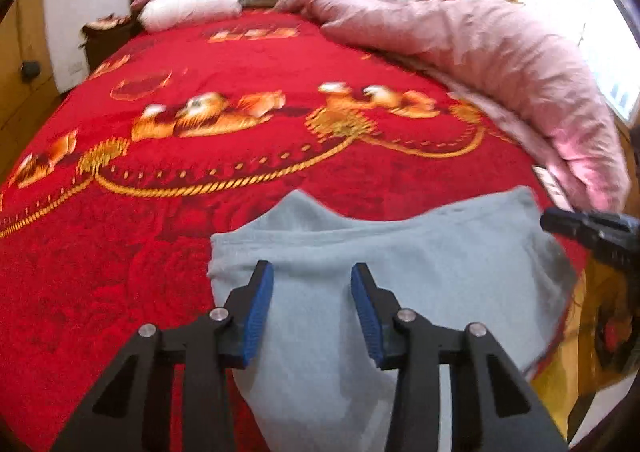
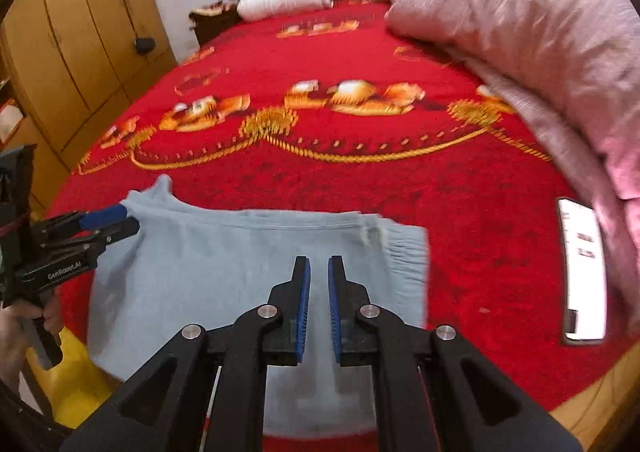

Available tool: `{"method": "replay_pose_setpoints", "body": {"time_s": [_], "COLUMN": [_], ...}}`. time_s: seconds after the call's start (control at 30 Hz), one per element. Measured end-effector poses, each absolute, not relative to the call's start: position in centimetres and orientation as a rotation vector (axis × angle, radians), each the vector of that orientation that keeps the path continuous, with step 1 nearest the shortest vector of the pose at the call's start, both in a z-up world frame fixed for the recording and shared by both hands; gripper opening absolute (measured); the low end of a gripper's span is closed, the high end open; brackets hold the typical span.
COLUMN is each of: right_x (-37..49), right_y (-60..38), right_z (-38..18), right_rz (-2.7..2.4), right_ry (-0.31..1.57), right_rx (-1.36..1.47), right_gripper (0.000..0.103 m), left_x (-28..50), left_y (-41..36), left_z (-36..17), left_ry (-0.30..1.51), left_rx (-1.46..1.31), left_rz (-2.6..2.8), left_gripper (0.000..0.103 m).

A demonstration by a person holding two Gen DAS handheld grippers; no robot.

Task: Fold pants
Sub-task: 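Open the right gripper and release the folded waistband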

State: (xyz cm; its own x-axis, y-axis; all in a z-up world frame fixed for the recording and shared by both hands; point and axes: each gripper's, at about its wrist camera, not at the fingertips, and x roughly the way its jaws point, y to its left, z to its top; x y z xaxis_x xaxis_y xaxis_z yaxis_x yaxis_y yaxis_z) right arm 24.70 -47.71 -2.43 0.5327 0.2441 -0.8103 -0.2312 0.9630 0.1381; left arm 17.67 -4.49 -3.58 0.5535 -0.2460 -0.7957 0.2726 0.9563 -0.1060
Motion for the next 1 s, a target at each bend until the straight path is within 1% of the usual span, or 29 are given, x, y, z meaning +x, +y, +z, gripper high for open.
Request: {"method": "replay_pose_setpoints", "body": {"time_s": [0.1,0.17,0.2,0.23,0.43,0.6,0.7,0.87,0.97,1.0], "right_x": [26.7,27.7,27.9,28.2,28.3,24.9,22.7,19.9,18.8,18.6], "right_y": [-47.0,-47.4,-47.8,-48.2,-48.4,-48.9,-49.5,-50.1,-50.4,-50.7], "right_z": [-5.1,-6.6,-7.0,-7.2,-6.4,-3.6,-2.8,-3.6,-4.8,-5.4], "right_rz": [0.26,0.265,0.273,0.272,0.262,0.224,0.257,0.258,0.233,0.231], "right_ry": [1.012,1.016,1.002,0.995,1.012,0.995,0.988,1.008,1.033,1.043], "right_rx": [-0.029,-0.025,0.0,0.023,0.056,0.01,0.013,0.011,0.018,0.037], "right_gripper": [0.01,0.008,0.005,0.003,0.003,0.006,0.008,0.01,0.01,0.01], "left_x": [19.4,19.8,19.9,20.1,19.9,16.7,14.1,10.3,8.8,8.6], "left_y": [-4.5,-4.5,-4.5,-4.5,-4.2,-3.5,-2.9,-2.0,-1.5,-1.4], "left_z": [-5.4,-5.4,-5.5,-5.6,-5.1,-3.2,-2.3,-2.4,-3.3,-3.7], "left_ry": [0.979,0.976,0.98,0.983,1.0,0.99,0.967,0.984,1.0,1.009], "left_rx": [0.028,0.03,0.025,0.019,0.009,0.017,-0.003,-0.075,-0.107,-0.104], "left_rz": [-0.283,-0.279,-0.275,-0.272,-0.274,-0.278,-0.294,-0.303,-0.297,-0.287], "left_gripper": [0.042,0.042,0.042,0.042,0.042,0.042,0.043,0.044,0.051,0.052]}}
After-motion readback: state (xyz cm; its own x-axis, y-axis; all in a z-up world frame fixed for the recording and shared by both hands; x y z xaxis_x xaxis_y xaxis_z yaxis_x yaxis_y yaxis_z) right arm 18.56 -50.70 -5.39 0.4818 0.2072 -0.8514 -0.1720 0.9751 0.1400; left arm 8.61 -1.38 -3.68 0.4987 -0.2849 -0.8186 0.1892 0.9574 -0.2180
